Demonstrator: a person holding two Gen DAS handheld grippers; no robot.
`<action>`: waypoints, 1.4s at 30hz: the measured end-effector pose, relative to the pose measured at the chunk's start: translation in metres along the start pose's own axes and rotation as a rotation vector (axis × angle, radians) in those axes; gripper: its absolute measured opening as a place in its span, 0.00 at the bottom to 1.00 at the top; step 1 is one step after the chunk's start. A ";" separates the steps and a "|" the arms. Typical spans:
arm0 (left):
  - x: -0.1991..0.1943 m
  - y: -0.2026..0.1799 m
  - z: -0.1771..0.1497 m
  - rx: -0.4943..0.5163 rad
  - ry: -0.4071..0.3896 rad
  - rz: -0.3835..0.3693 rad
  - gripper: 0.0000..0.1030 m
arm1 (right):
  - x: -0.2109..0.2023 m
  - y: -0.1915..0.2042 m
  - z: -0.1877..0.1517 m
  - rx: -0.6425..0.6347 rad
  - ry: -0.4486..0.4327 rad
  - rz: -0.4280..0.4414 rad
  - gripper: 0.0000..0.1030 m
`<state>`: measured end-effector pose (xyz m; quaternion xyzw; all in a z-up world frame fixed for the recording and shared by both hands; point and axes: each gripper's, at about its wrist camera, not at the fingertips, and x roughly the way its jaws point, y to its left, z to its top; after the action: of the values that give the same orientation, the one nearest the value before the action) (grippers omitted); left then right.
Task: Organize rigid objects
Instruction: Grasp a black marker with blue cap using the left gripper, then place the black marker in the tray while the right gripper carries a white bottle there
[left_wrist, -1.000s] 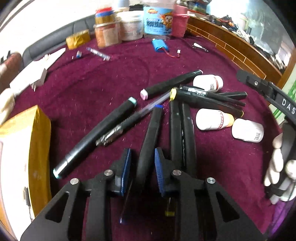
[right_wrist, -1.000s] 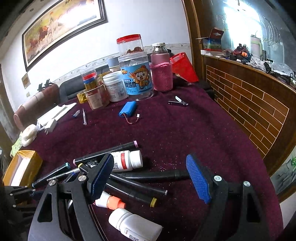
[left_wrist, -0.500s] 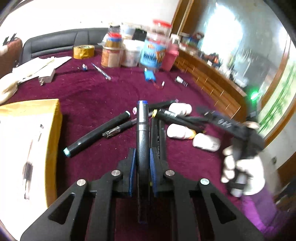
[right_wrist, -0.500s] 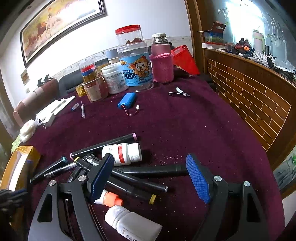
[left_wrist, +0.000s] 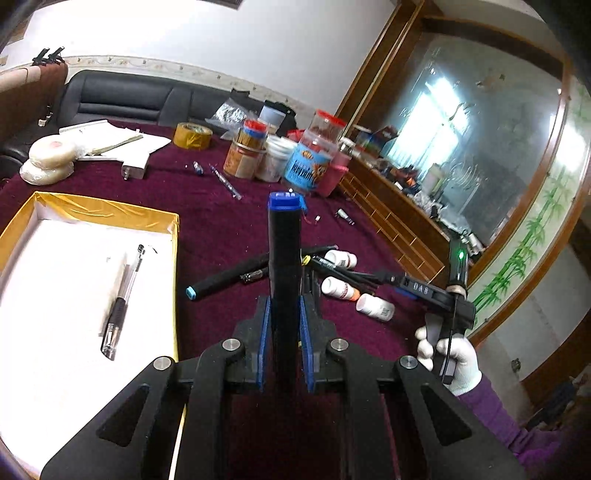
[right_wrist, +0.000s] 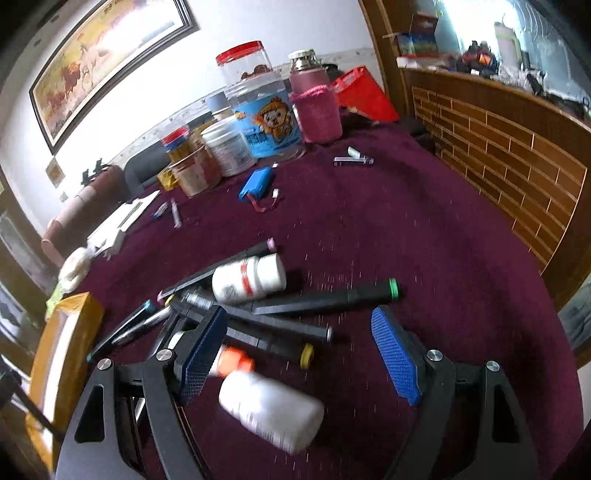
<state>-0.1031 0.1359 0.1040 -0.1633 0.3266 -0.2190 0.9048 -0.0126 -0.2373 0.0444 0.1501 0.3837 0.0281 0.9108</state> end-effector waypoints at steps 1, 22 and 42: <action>-0.003 0.001 0.000 -0.002 -0.005 -0.007 0.12 | -0.003 -0.001 -0.002 -0.001 0.014 0.010 0.74; -0.043 0.038 -0.010 -0.084 -0.068 -0.019 0.12 | 0.016 0.064 -0.053 -0.397 0.234 -0.009 0.31; -0.058 0.136 0.023 -0.190 0.042 0.078 0.12 | -0.020 0.186 -0.034 -0.328 0.240 0.445 0.29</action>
<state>-0.0886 0.2841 0.0915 -0.2310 0.3710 -0.1550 0.8860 -0.0385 -0.0552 0.0908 0.0770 0.4366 0.3061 0.8425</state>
